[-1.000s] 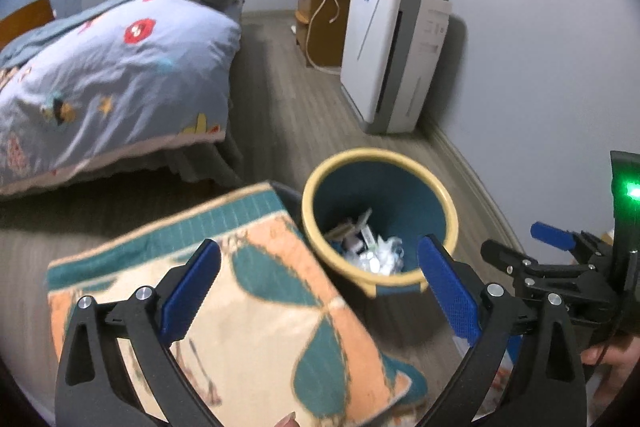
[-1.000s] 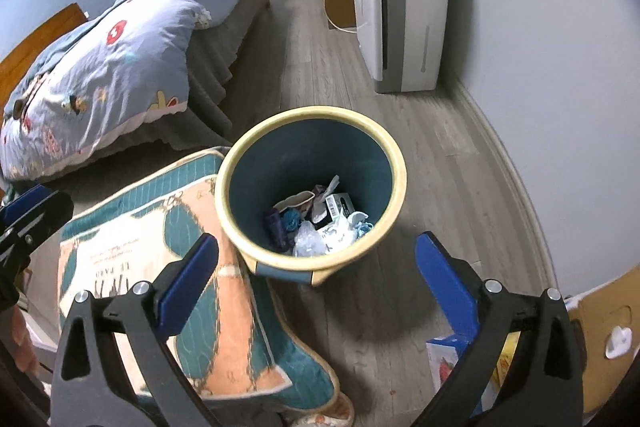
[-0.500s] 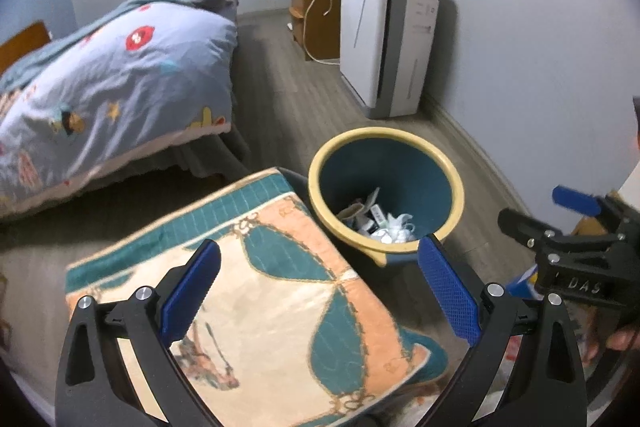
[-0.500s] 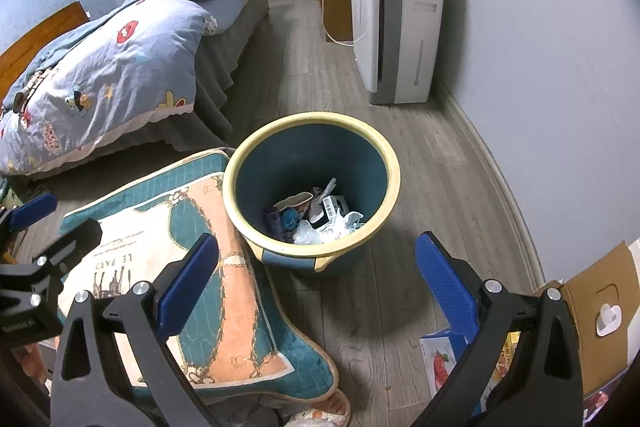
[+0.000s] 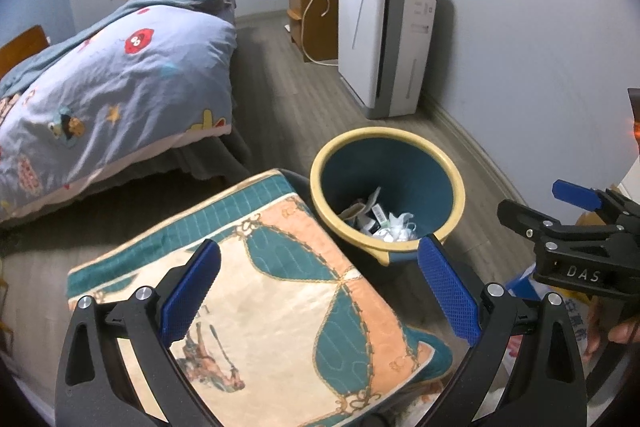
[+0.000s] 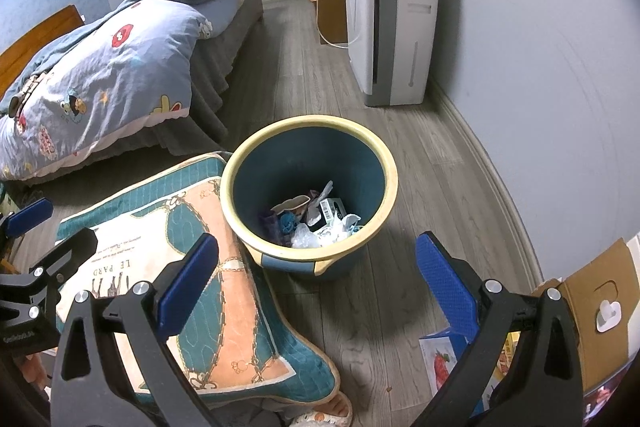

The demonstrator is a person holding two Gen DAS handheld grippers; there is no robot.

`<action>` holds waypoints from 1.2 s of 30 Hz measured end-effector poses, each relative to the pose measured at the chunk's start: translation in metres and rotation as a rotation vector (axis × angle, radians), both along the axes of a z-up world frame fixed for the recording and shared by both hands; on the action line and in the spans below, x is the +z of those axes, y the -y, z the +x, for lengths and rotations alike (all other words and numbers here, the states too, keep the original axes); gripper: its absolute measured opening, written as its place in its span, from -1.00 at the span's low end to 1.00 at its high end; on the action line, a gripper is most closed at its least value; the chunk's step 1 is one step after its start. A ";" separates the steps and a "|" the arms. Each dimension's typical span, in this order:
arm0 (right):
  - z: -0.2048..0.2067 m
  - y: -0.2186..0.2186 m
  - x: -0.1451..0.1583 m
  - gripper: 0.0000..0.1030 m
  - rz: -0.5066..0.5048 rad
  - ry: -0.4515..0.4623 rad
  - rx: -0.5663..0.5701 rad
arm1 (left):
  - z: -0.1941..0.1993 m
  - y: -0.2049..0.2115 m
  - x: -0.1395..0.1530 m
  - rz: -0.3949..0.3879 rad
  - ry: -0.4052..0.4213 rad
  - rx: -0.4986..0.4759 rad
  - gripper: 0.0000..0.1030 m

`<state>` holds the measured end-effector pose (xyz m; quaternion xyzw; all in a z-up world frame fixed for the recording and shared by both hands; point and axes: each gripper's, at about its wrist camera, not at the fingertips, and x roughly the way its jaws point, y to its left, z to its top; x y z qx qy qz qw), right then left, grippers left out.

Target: Collect trash

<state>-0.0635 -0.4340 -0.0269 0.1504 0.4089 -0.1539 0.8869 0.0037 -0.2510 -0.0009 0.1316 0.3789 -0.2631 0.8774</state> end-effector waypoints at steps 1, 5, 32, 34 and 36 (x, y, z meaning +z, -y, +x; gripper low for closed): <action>0.000 0.000 0.000 0.89 0.002 0.001 -0.001 | 0.000 0.000 0.000 0.000 0.001 0.000 0.90; 0.000 0.000 0.000 0.89 0.001 -0.001 -0.002 | 0.000 0.000 0.000 -0.004 -0.006 0.002 0.90; 0.002 0.005 0.000 0.89 0.003 -0.001 -0.009 | 0.000 0.003 -0.001 -0.008 -0.018 0.005 0.90; 0.002 0.005 0.000 0.89 0.004 -0.003 -0.009 | 0.000 0.004 -0.001 -0.008 -0.019 0.005 0.90; 0.002 0.005 0.000 0.89 0.004 -0.002 -0.009 | 0.000 0.004 -0.001 -0.009 -0.019 0.003 0.90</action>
